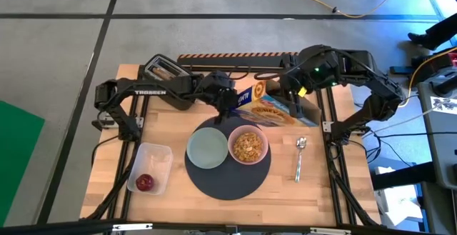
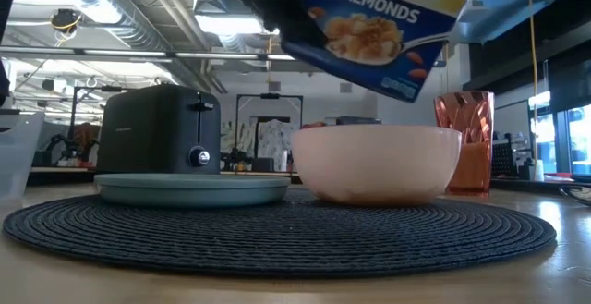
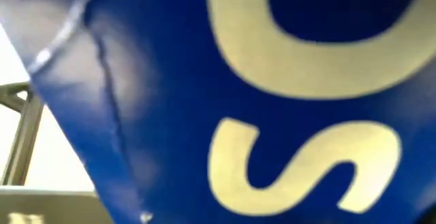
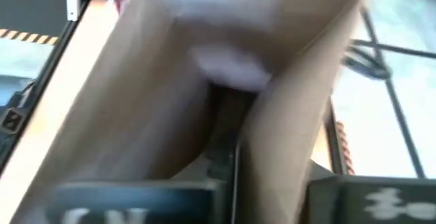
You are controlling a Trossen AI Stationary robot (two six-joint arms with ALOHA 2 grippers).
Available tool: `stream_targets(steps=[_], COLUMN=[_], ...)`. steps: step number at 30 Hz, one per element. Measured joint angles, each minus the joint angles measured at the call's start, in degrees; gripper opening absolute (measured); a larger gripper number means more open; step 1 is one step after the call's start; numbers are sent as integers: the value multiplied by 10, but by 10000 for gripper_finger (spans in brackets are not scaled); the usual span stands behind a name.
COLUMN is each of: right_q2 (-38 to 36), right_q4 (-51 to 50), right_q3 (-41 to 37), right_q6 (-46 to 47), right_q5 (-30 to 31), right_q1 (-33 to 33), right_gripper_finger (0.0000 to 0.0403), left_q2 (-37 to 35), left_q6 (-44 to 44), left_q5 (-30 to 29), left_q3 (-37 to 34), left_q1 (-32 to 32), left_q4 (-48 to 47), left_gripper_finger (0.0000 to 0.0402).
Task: Arrange a breakfast setting
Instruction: Pour the cereal into the light pink bowl
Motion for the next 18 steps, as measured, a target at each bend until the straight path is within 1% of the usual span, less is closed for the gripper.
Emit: stream_targets(steps=[3, 8, 11, 14, 16, 18], right_q2=[-1, -14, -28, -50, -65, -78], right_q4=[15, 66, 96, 116, 121, 119], right_q3=[0, 0, -1, -1, -1, -1], right_q6=[-9, -17, -20, -26, -25, -19], right_q5=[33, 97, 144, 184, 201, 203], right_q1=[0, 0, 0, 0, 0, 0], right_gripper_finger=[91, 186, 231, 258, 265, 267], left_q2=[0, 0, 0, 0, 0, 0], left_q6=[1, -11, -27, -44, -64, -82], left_q5=[0, 0, 4, 5, -4, -25], left_q3=[-30, -67, -80, -95, -101, -103], left_q1=[12, 35, 47, 60, 69, 80], left_q4=[60, 155, 191, 230, 247, 248], left_gripper_finger=[183, 182, 182, 182, 182, 182])
